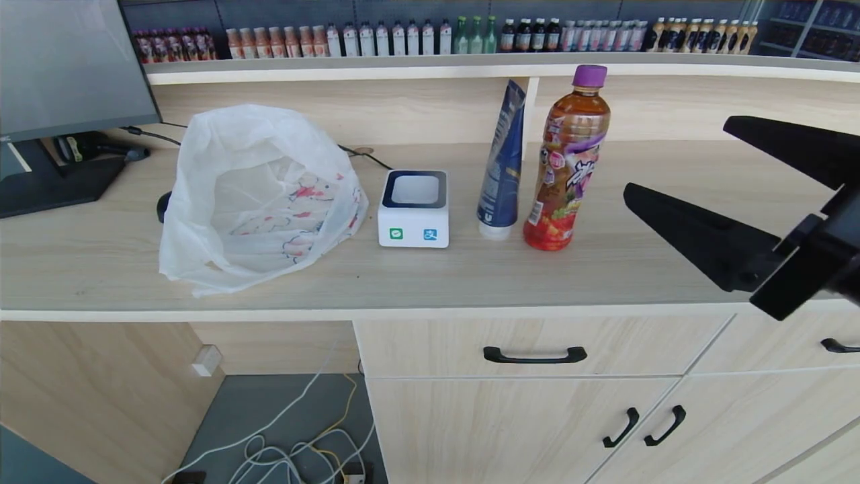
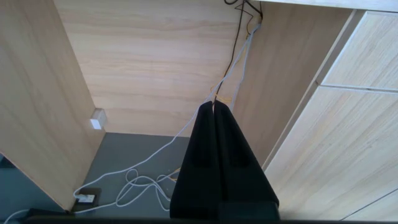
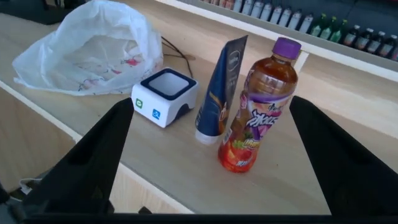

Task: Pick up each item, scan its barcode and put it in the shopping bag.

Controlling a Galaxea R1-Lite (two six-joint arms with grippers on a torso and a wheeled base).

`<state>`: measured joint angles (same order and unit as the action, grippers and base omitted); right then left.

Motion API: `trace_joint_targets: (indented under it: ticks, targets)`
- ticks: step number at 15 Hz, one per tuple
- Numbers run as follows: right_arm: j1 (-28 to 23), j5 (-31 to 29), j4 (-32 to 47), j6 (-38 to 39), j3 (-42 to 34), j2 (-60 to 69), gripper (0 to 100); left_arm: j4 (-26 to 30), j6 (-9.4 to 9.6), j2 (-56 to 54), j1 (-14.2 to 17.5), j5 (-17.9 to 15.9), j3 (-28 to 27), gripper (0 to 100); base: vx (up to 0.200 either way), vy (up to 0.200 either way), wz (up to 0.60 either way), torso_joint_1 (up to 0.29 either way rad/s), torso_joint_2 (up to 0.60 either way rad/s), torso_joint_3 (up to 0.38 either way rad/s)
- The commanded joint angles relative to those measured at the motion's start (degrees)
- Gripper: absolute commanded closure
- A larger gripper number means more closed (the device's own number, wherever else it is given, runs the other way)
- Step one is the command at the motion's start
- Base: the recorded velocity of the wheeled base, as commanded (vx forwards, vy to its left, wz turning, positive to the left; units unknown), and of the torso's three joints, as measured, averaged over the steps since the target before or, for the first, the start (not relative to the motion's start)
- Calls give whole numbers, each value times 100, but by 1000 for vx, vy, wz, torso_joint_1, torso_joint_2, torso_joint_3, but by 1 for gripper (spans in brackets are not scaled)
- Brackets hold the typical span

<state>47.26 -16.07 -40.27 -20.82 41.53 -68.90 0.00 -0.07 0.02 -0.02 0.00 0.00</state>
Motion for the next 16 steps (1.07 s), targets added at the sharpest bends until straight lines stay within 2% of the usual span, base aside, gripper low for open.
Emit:
trace_joint_targets:
  ticks: [1,3,5,9,11,16]
  targets:
    - [292,-467,-342,175,610,-1064,0,0,-1,-2,2,0,0,100,0,0,0,0,0,0]
    - [459,-837,-482,219,1023,-1433,0,0,-1,-2,2,0,0,100,0,0,0,0,0,0]
    - [890,-1540,-500,386,1621,-1908,0,0,-1,-2,2,0,0,100,0,0,0,0,0,0]
    - [899,-2427,-570,773,2148,-2497,0,0,-1,-2,2,0,0,100,0,0,0,0,0,0]
    - [907,-2559,-579,948,2799,-3033,0,0,-1,-2,2,0,0,100,0,0,0,0,0,0]
    - [872,-2542,-561,940,3528,-3718,0,0,-1,-2,2,0,0,100,0,0,0,0,0,0]
